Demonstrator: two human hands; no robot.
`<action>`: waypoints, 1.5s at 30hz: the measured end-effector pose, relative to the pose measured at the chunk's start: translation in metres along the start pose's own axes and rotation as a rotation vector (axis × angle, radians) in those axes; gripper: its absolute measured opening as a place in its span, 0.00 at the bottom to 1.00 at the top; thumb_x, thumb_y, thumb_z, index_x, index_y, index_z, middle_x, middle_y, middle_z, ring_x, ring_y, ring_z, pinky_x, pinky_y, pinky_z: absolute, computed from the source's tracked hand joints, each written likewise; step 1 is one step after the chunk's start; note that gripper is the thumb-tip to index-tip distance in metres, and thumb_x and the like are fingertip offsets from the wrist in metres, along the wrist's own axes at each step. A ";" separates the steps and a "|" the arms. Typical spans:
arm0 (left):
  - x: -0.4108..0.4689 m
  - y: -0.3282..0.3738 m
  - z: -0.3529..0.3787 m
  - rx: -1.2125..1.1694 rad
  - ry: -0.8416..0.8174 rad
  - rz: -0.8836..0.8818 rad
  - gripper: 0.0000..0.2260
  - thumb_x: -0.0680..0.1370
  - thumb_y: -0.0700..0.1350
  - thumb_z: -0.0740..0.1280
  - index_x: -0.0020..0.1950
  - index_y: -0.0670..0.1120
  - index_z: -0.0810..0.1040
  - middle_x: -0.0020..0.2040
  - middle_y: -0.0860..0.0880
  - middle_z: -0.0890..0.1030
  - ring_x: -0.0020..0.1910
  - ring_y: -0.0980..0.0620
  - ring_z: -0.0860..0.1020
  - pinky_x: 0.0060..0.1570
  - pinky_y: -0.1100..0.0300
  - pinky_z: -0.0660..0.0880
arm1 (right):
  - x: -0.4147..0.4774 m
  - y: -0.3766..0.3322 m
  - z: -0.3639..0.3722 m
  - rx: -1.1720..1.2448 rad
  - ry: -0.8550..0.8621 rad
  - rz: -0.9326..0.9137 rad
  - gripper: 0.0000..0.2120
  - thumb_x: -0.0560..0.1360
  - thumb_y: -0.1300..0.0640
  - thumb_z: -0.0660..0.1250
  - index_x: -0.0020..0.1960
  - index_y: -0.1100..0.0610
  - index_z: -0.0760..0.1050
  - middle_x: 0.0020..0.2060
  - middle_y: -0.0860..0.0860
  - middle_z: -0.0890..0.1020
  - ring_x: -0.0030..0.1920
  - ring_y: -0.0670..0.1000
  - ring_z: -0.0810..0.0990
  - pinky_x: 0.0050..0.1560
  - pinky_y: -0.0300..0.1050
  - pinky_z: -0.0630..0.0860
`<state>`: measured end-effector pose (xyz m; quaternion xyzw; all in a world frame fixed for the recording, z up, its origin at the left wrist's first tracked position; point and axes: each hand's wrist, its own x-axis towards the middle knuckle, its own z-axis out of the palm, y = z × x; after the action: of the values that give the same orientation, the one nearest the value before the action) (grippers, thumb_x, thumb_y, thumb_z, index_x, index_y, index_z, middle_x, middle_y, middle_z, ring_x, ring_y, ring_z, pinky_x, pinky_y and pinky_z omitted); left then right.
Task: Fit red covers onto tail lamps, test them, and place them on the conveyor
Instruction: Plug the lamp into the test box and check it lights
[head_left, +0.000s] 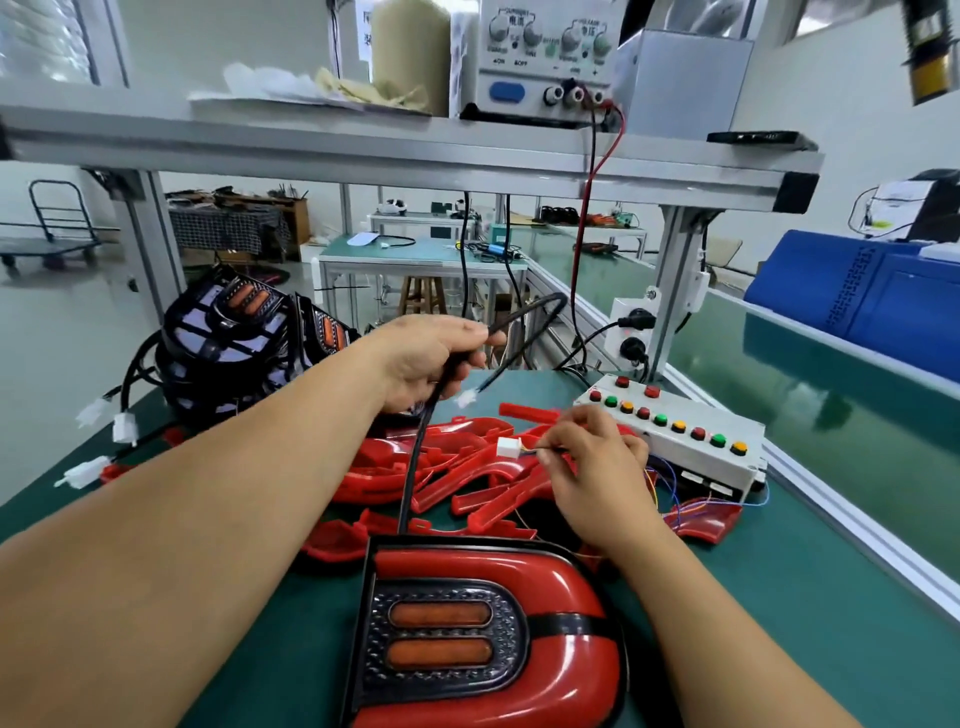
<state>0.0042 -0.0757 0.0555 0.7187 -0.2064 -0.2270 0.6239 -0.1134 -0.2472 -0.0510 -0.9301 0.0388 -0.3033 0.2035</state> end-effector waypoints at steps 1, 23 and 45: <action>-0.007 0.002 -0.003 0.040 -0.064 0.026 0.10 0.83 0.43 0.61 0.49 0.48 0.83 0.32 0.54 0.76 0.31 0.59 0.71 0.34 0.65 0.69 | 0.000 0.001 -0.002 0.011 0.013 0.008 0.03 0.77 0.54 0.68 0.49 0.49 0.80 0.59 0.46 0.70 0.59 0.47 0.73 0.55 0.42 0.49; -0.087 -0.028 -0.073 0.517 0.183 0.178 0.19 0.71 0.61 0.63 0.35 0.46 0.78 0.41 0.45 0.77 0.46 0.47 0.73 0.54 0.52 0.68 | -0.007 -0.014 -0.013 0.179 -0.208 -0.235 0.04 0.74 0.61 0.70 0.43 0.53 0.80 0.57 0.40 0.77 0.56 0.41 0.74 0.61 0.50 0.72; 0.017 -0.053 -0.033 1.494 0.013 -0.011 0.21 0.82 0.41 0.59 0.75 0.51 0.67 0.74 0.46 0.67 0.71 0.45 0.68 0.69 0.53 0.67 | -0.004 -0.006 -0.011 0.143 -0.290 -0.198 0.04 0.76 0.57 0.68 0.48 0.53 0.81 0.51 0.44 0.78 0.54 0.46 0.76 0.59 0.51 0.73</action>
<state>0.0374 -0.0520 0.0053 0.9536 -0.2985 -0.0251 -0.0302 -0.1231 -0.2446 -0.0431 -0.9466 -0.1041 -0.1866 0.2415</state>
